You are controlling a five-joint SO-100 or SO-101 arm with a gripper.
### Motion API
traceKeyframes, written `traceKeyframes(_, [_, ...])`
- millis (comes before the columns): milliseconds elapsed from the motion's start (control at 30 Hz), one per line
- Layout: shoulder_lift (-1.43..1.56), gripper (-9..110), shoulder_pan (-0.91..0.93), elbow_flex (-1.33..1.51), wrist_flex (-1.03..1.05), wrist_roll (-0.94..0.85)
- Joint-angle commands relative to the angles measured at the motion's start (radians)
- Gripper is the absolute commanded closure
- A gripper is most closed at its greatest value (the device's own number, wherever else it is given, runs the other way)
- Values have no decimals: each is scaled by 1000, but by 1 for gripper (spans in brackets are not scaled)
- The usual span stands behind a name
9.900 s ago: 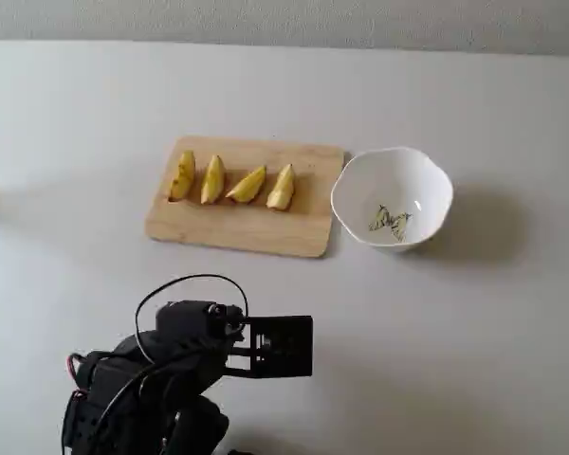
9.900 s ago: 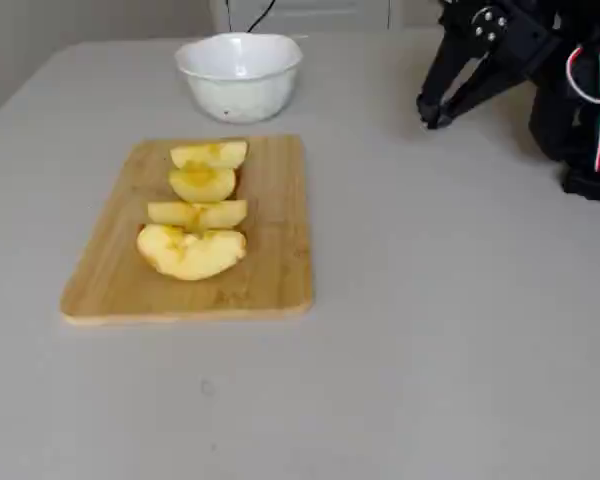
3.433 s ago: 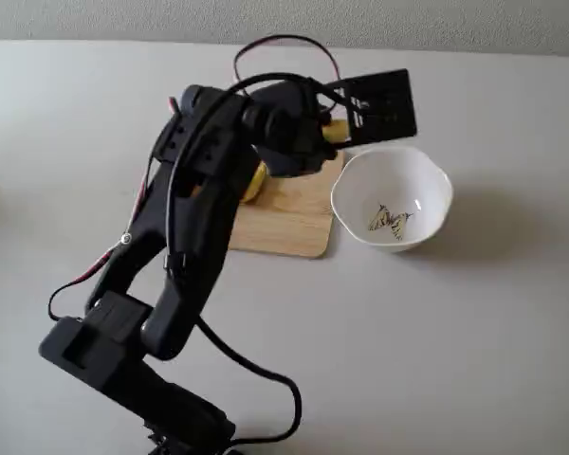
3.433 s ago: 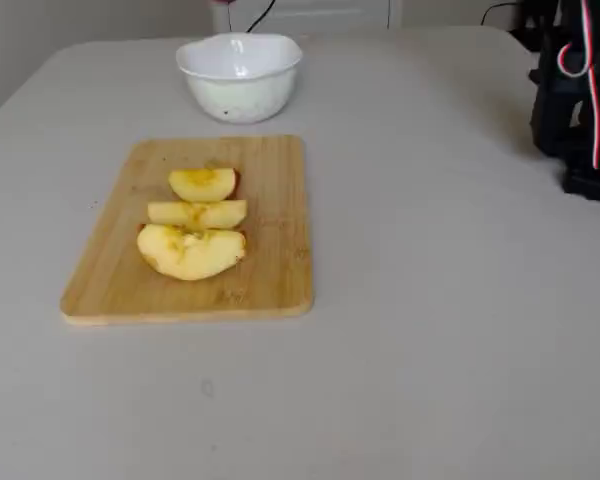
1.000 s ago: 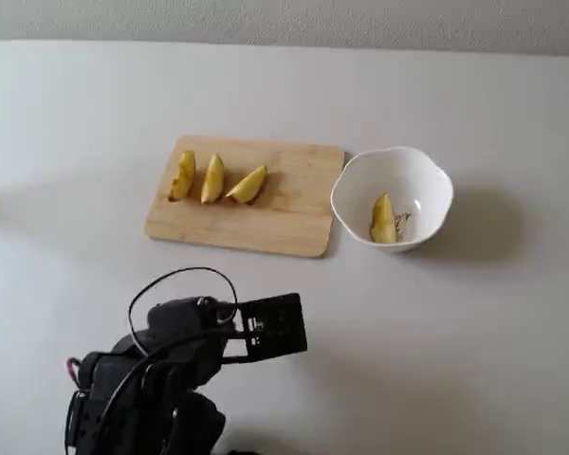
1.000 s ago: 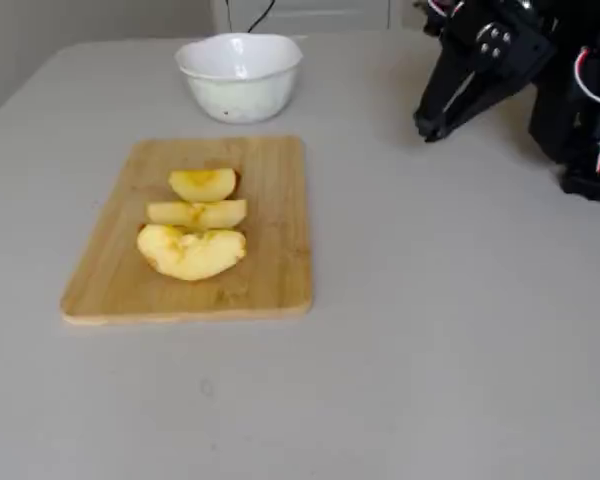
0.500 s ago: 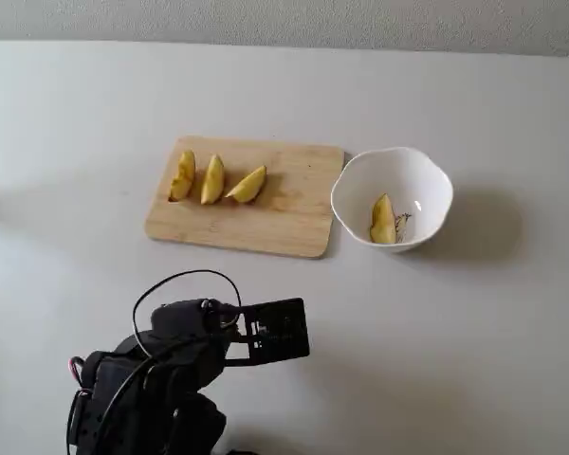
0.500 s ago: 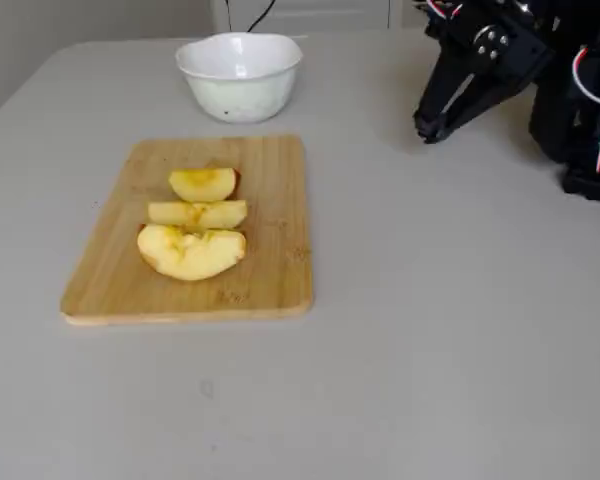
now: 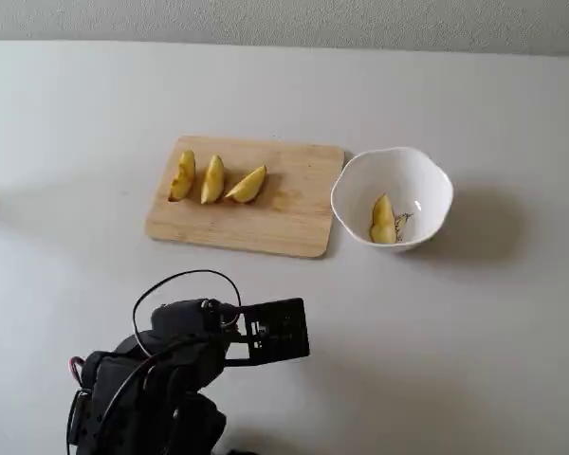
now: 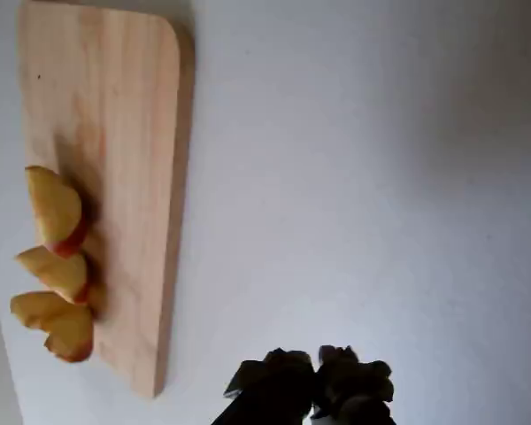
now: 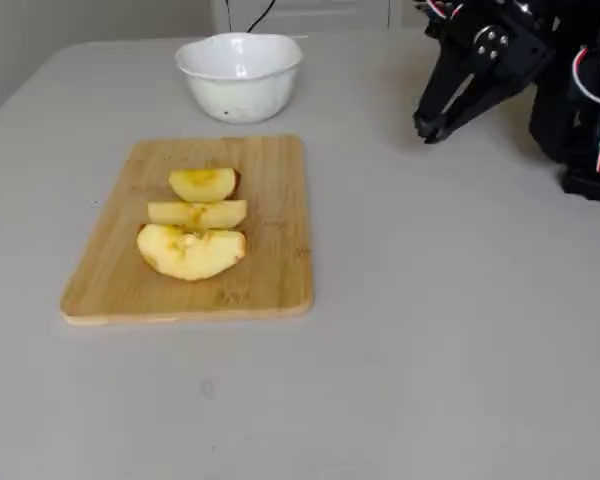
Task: Pick up the rightmost apple slice from the cutting board and place it into the bowl
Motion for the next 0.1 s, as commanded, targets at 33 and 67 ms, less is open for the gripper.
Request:
traceKeyframes(33, [-2,101,11,5,8,8])
traceKeyframes(67, [-2,101,11,5,8,8])
